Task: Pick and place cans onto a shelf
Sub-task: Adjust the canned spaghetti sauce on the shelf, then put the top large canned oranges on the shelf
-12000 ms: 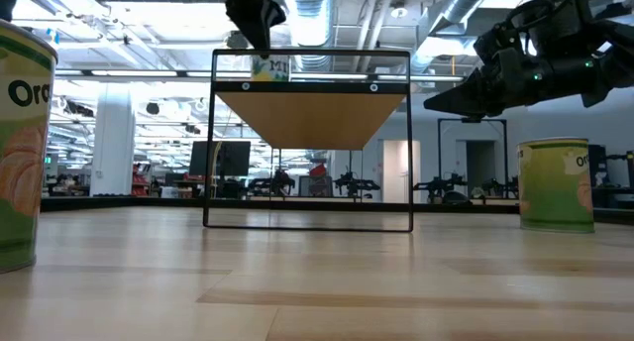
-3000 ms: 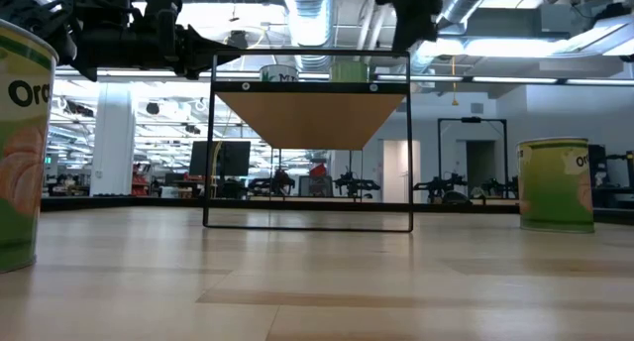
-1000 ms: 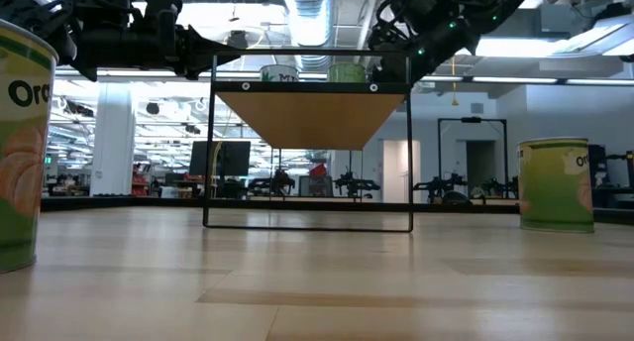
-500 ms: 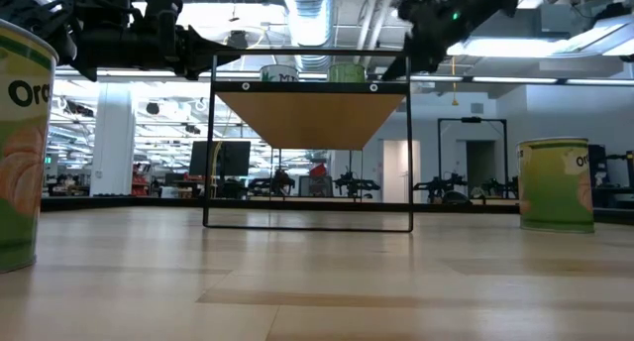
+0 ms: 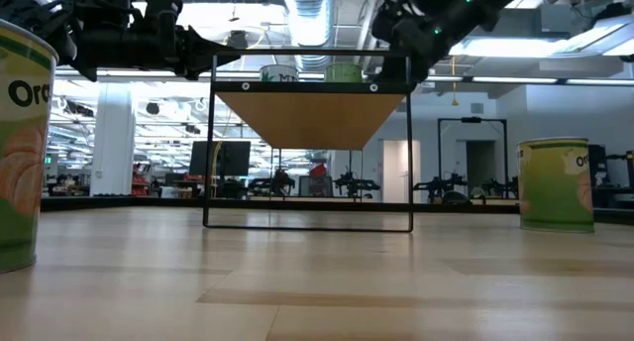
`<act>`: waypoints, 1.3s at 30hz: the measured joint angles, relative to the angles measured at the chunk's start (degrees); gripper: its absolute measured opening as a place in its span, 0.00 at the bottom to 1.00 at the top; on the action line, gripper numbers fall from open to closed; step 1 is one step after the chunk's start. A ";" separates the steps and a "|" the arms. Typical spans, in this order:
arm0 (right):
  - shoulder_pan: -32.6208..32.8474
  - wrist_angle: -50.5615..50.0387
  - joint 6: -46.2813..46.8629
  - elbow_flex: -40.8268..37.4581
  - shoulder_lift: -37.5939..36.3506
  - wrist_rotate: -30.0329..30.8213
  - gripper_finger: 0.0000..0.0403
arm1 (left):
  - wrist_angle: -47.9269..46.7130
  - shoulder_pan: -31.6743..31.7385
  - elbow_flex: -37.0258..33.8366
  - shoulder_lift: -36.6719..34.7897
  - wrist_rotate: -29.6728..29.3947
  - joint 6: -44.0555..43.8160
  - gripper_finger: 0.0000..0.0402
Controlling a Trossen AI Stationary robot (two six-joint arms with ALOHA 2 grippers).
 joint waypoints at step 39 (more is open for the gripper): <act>33.01 -54.03 57.22 2.34 -2.70 12.40 0.34 | -0.14 0.00 0.00 0.02 -0.02 -0.26 0.02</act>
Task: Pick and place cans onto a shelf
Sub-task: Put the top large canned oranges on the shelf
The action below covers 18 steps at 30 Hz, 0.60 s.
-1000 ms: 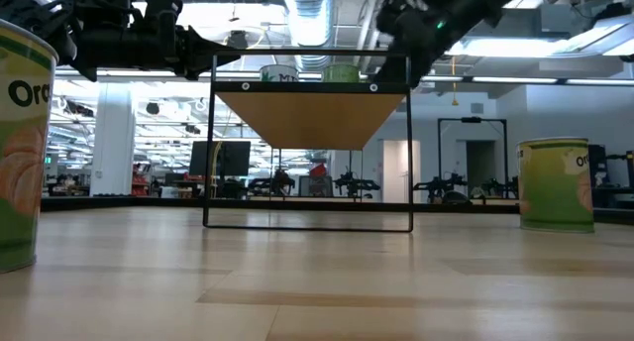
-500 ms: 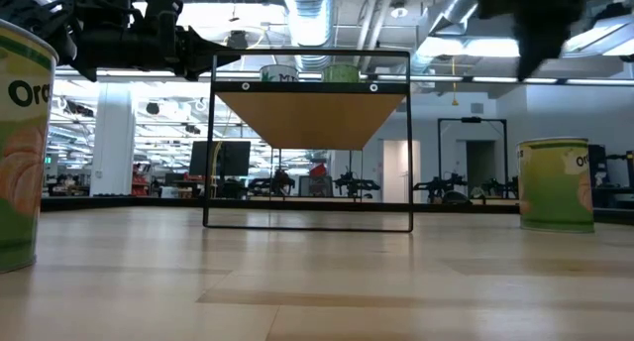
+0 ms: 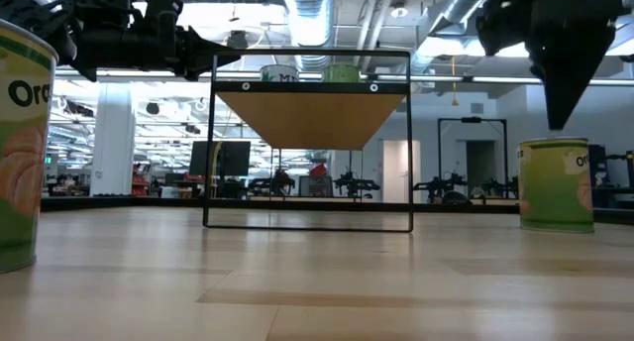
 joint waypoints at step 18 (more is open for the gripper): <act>-3.18 -1.63 -4.58 0.04 5.86 2.79 0.19 | 0.09 0.00 0.00 0.00 0.02 -0.46 0.02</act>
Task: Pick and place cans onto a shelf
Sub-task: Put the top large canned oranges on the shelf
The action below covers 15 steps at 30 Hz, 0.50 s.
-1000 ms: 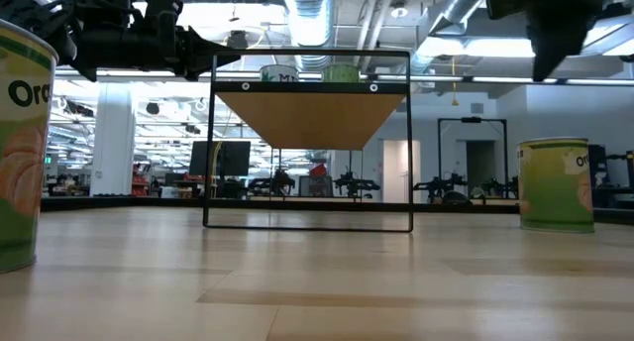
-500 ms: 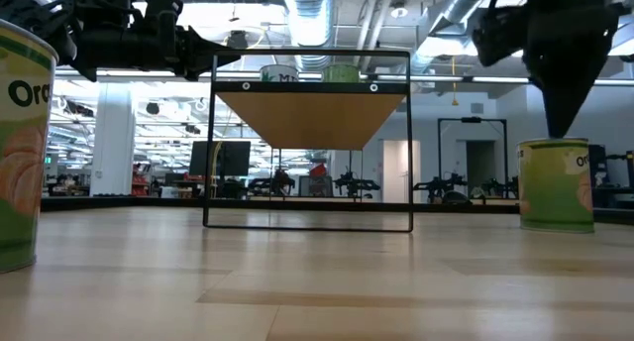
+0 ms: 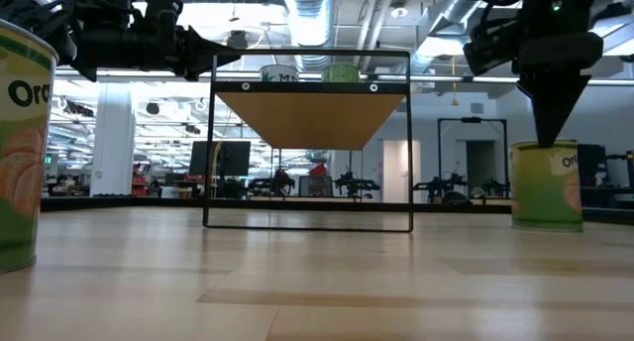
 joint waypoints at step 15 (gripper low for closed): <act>-1.36 -0.96 -6.72 4.78 -1.16 -0.59 0.01 | 0.01 -0.02 0.00 0.00 0.01 0.02 0.02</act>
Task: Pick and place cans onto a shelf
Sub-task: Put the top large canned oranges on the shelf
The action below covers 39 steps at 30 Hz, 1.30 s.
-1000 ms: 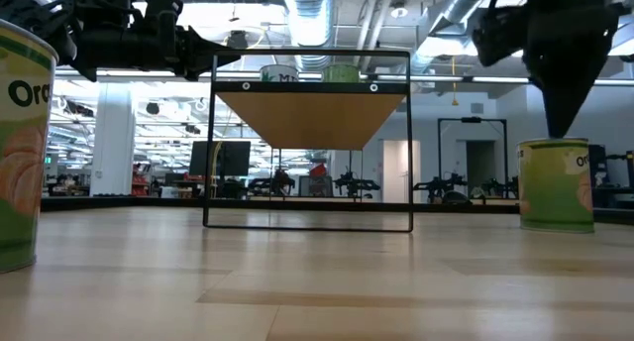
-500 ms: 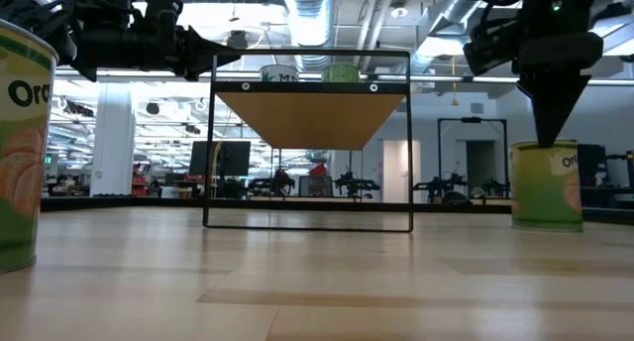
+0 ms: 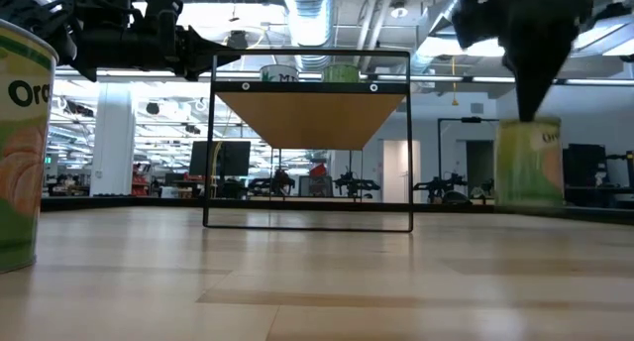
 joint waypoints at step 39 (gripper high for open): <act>-12.57 -1.68 -60.82 46.52 15.37 0.24 0.01 | 0.01 0.01 0.00 0.09 0.01 -0.04 0.02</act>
